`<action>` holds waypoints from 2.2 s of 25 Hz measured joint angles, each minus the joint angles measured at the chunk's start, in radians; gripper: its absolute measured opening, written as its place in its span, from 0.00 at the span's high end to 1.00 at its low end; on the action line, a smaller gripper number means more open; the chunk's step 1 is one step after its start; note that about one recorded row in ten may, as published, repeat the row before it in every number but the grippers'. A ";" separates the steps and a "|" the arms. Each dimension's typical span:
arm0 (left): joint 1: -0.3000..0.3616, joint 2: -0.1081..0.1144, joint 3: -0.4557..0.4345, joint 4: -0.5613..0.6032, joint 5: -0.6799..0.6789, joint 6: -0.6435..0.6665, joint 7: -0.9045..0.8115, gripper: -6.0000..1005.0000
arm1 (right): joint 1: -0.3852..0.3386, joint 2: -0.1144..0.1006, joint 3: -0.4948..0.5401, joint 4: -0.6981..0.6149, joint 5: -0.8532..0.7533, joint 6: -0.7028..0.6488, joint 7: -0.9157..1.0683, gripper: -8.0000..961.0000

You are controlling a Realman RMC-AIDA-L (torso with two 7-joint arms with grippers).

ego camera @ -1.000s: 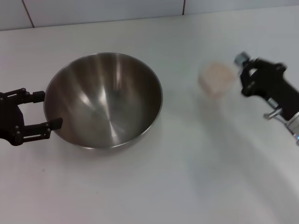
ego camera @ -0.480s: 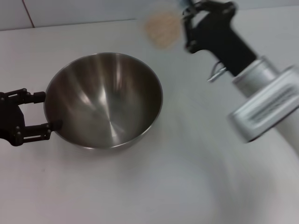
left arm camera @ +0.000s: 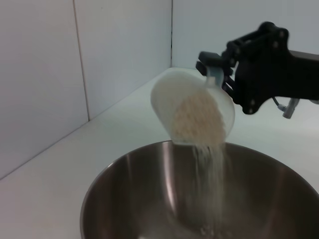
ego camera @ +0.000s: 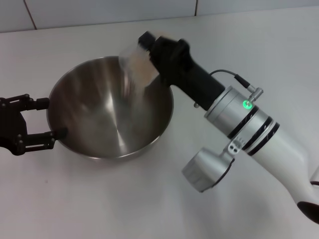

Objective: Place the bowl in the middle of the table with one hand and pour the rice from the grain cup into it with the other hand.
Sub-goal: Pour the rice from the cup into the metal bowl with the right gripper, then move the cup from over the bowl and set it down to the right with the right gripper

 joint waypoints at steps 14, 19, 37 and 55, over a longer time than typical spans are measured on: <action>-0.011 0.000 0.000 0.001 0.000 0.010 -0.002 0.20 | -0.015 0.000 0.007 0.063 -0.070 0.133 -0.834 0.98; -0.012 0.000 0.000 0.001 0.000 0.012 -0.009 0.20 | -0.006 0.000 0.021 0.016 -0.178 0.145 -0.972 0.98; -0.018 0.000 -0.004 0.001 -0.005 0.015 -0.010 0.20 | -0.271 -0.008 0.535 0.429 -0.192 0.049 0.335 0.98; -0.018 -0.001 -0.002 0.001 -0.007 0.014 -0.010 0.20 | -0.089 -0.009 0.454 -0.220 -0.214 0.349 1.718 0.98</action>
